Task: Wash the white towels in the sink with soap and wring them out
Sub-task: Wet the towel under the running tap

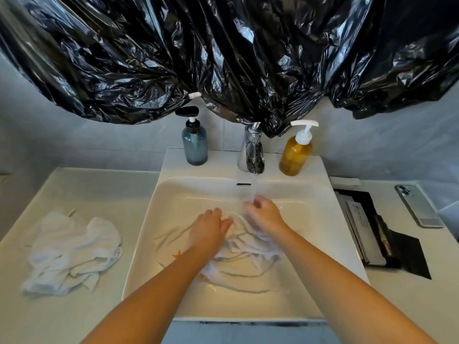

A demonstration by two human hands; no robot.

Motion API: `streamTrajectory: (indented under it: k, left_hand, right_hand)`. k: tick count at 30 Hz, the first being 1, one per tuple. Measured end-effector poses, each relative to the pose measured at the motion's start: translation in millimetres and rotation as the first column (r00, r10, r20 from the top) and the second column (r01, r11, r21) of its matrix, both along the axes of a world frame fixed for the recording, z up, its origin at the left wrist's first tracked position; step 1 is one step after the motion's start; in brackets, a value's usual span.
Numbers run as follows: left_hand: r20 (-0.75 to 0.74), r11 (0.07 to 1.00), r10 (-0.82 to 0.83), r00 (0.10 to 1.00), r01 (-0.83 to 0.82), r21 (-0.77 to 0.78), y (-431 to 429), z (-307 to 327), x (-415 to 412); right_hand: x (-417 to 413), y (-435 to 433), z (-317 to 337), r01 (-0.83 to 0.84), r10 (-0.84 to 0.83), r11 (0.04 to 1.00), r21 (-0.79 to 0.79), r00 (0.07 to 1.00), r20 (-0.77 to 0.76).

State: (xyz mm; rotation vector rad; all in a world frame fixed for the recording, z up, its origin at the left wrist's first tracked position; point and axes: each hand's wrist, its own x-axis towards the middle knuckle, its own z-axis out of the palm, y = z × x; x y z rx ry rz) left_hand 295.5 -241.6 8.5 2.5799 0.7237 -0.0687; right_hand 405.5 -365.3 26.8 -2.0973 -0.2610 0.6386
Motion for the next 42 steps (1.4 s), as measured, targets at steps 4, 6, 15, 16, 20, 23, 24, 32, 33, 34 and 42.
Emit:
streamTrajectory:
  k: [4,6,15,16,20,23,24,32,33,34,42]
  left_hand:
    - [0.13,0.842,0.239,0.962,-0.139,-0.521,-12.1,22.7,47.8]
    - [0.095,0.774,0.271,0.958,-0.158,-0.613,-17.0,20.2,66.6]
    - [-0.004,0.977,-0.089,0.996,0.087,-0.196,-10.2,-15.1,50.2]
    - [0.044,0.984,-0.009,0.999,0.017,-0.176,-8.6,-13.6,50.2]
    - [0.137,0.998,-0.014,0.991,0.006,0.061,-2.8,-13.0,43.9]
    - [0.039,0.976,-0.219,0.975,0.219,0.004,-8.1,-17.1,24.2]
    - [-0.051,0.953,-0.295,0.954,0.298,0.047,-10.6,-20.6,18.4]
    - [0.076,1.0,-0.008,0.997,0.009,-0.013,0.5,-18.6,33.8]
    - [0.067,0.998,-0.05,0.997,0.048,0.031,4.1,-20.1,29.2]
    - [0.019,0.99,-0.123,0.992,0.121,0.075,6.1,-21.4,22.0]
    - [0.127,0.96,-0.044,0.991,0.077,-0.269,9.2,-14.4,20.2]
  right_hand:
    - [-3.7,-40.6,-7.0,-0.274,0.276,0.961,0.032,0.956,-0.101]
    - [5.1,-52.1,-11.7,-0.207,0.208,0.977,0.04,0.978,-0.028]
    - [18.8,-50.9,-18.7,-0.257,0.31,0.899,-0.354,0.945,0.101]
    - [15.5,-47.3,-22.9,-0.297,0.359,0.884,-0.362,0.926,0.116]
    - [12.8,-42.2,-24.8,-0.253,0.304,0.93,-0.267,0.937,0.17]
    - [15.5,-38.9,-21.4,-0.112,0.111,0.994,0.005,0.988,0.107]
    - [17.2,-38.1,-21.5,-0.115,0.111,0.993,0.026,0.989,0.1]
    - [9.4,-52.3,-17.4,-0.418,0.536,0.815,-0.401,0.807,0.248]
    - [3.9,-54.2,-19.2,-0.48,0.632,0.732,-0.483,0.743,0.22]
    - [0.4,-56.3,-23.3,-0.494,0.679,0.676,-0.547,0.705,0.203]
    - [17.6,-47.4,-12.3,-0.165,0.214,0.967,-0.196,0.941,0.263]
